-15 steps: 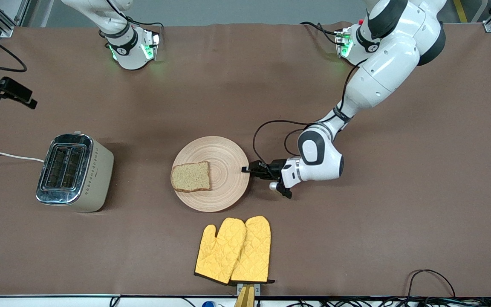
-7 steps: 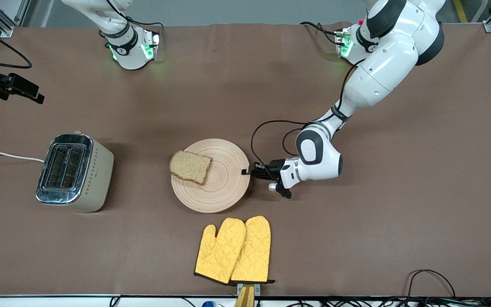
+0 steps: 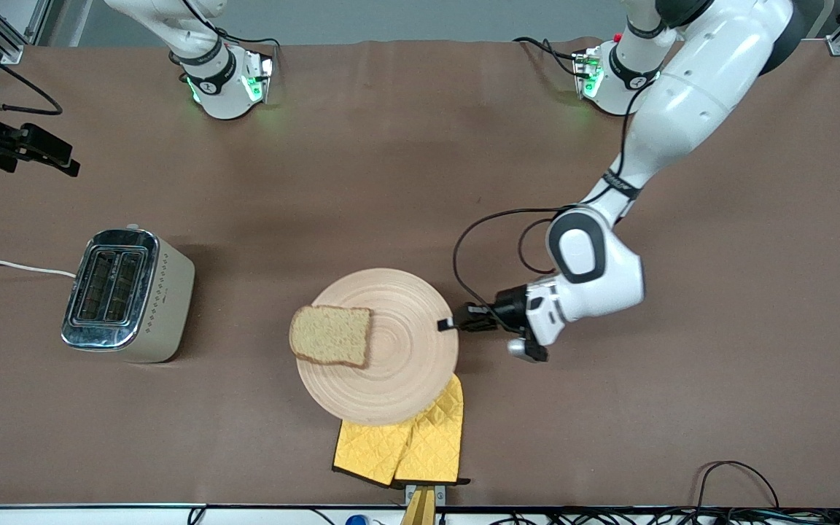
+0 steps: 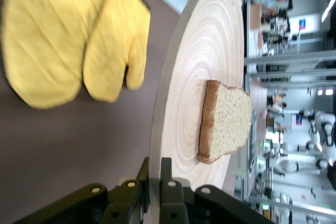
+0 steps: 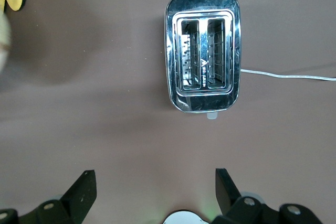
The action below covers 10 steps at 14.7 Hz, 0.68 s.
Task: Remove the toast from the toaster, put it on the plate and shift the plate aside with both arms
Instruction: 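Slide the wooden plate with the left gripper away from the toaster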
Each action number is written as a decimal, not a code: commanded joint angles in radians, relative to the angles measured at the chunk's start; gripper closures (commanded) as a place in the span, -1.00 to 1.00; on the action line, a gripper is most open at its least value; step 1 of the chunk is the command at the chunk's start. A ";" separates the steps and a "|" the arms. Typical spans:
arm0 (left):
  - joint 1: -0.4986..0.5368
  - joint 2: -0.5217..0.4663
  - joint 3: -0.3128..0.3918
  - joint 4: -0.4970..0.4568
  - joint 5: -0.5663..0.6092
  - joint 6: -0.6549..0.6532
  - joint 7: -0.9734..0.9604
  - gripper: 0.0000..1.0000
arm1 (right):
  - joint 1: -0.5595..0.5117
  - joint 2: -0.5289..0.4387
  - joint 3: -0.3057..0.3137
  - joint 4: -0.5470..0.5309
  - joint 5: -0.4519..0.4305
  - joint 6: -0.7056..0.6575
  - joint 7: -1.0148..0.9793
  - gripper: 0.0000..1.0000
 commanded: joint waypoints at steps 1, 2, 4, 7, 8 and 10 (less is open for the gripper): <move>0.097 -0.062 -0.008 -0.039 0.037 -0.045 -0.007 1.00 | 0.005 0.007 0.003 0.017 -0.015 -0.010 -0.007 -1.00; 0.133 -0.073 -0.008 -0.041 0.063 -0.074 -0.007 1.00 | 0.008 0.007 0.003 0.017 -0.015 -0.011 -0.004 -1.00; 0.235 -0.082 -0.008 -0.038 0.124 -0.187 -0.009 1.00 | 0.017 0.006 0.003 0.017 -0.013 -0.014 0.002 -1.00; 0.419 -0.082 -0.011 -0.024 0.296 -0.408 0.001 1.00 | 0.023 0.006 0.003 0.017 -0.013 -0.016 0.005 -1.00; 0.476 -0.077 -0.011 -0.023 0.337 -0.469 0.014 1.00 | 0.023 0.006 0.003 0.017 -0.013 -0.016 0.005 -1.00; 0.576 -0.071 -0.011 -0.023 0.382 -0.572 0.068 1.00 | 0.028 0.006 0.003 0.017 -0.013 -0.016 0.005 -1.00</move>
